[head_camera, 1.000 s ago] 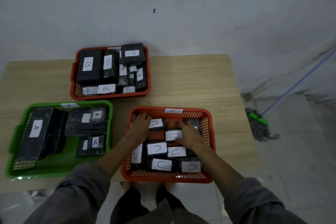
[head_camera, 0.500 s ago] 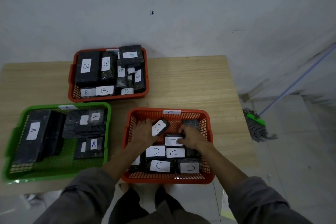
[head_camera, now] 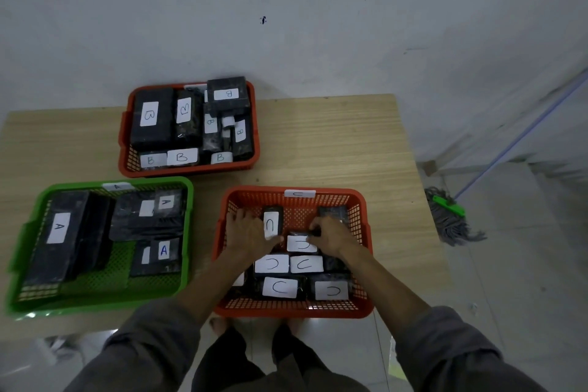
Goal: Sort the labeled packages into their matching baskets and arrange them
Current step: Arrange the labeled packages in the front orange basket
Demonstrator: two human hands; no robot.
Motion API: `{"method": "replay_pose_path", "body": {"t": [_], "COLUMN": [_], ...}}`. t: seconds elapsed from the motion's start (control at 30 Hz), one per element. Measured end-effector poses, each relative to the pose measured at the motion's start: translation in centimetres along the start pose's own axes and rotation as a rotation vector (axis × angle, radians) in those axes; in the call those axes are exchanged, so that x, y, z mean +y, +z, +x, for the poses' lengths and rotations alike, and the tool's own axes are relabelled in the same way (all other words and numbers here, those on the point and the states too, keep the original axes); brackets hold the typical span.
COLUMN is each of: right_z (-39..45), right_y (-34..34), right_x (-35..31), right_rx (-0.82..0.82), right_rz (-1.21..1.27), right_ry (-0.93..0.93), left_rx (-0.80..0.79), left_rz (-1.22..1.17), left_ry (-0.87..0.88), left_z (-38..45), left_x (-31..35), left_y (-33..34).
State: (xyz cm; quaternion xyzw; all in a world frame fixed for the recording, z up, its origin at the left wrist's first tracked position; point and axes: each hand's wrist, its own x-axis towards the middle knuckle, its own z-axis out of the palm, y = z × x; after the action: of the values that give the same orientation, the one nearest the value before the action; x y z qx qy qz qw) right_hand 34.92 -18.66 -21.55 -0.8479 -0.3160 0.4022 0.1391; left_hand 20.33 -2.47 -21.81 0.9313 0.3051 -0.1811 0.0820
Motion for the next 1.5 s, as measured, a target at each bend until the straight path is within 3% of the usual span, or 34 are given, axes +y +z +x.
{"method": "replay_pose_path", "body": {"t": [0.1,0.23,0.53,0.8,1.1,1.3,1.43,1.5], "right_z": [0.0,-0.1,-0.3,-0.8,-3.5,-8.5,-11.8,-12.6], "right_y": [0.4,1.3,1.4,0.9,1.8,6.8,11.0,12.4], "right_x": [-0.4,-0.7,-0.6,-1.7,-2.7,-6.5,-7.1,-6.6], "right_rx": [-0.01,0.0,-0.028,0.045,0.204,0.253,0.095,0.086], "right_rz": [-0.049,-0.066,-0.081,-0.079,-0.079,-0.155,-0.479,-0.572], "right_ry": [-0.025,-0.036,-0.059,-0.054,-0.117,-0.25,-0.468,-0.46], "left_rx": [0.074,-0.137,-0.054,0.099,0.335,0.319,0.231,0.197], "left_rz": [-0.224,-0.214,-0.177,-0.383,-0.273,-0.159,-0.085,-0.056], "left_ry": [0.135,0.29,0.298,0.254,0.331,0.398,0.444,0.472], "left_z": [0.5,0.5,0.3,-0.8,-4.5,-6.7,-8.6,-9.5], "left_x": [-1.0,-1.7,-2.0,-2.1,-5.3,-7.3,-8.9,-9.5], "left_y": [-0.3,0.3,1.0,-0.5,-0.5,0.3,0.3,0.3]}}
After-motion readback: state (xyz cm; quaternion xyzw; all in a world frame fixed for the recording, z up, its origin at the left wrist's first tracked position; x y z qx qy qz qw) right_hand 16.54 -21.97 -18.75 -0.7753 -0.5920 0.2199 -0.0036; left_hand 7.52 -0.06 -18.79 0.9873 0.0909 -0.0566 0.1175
